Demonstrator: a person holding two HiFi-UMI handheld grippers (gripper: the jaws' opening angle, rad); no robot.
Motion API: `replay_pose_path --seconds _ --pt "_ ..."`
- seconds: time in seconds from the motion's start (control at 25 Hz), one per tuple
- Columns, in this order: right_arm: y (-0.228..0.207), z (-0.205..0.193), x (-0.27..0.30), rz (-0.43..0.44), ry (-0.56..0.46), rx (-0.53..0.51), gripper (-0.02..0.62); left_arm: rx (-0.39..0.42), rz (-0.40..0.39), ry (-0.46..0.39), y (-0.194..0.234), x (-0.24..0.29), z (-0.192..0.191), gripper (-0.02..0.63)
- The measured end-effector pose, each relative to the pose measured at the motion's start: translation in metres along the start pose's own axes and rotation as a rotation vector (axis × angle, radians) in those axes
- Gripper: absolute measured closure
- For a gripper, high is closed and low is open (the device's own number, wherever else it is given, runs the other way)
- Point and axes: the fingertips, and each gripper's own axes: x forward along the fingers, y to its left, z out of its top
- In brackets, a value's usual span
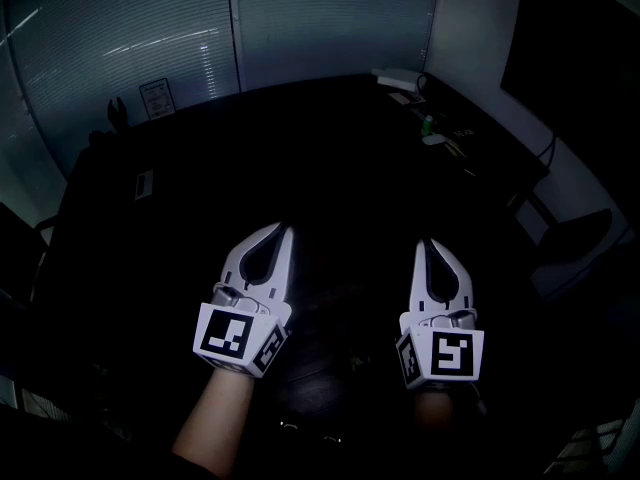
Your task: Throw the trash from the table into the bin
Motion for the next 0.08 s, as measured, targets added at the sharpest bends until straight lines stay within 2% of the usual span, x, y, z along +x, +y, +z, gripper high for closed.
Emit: replay_pose_path --seconds 0.08 --pt "-0.0012 0.0018 0.0005 0.001 -0.002 -0.004 0.591 -0.003 0.002 0.000 -0.0025 -0.0008 0.0014 0.606"
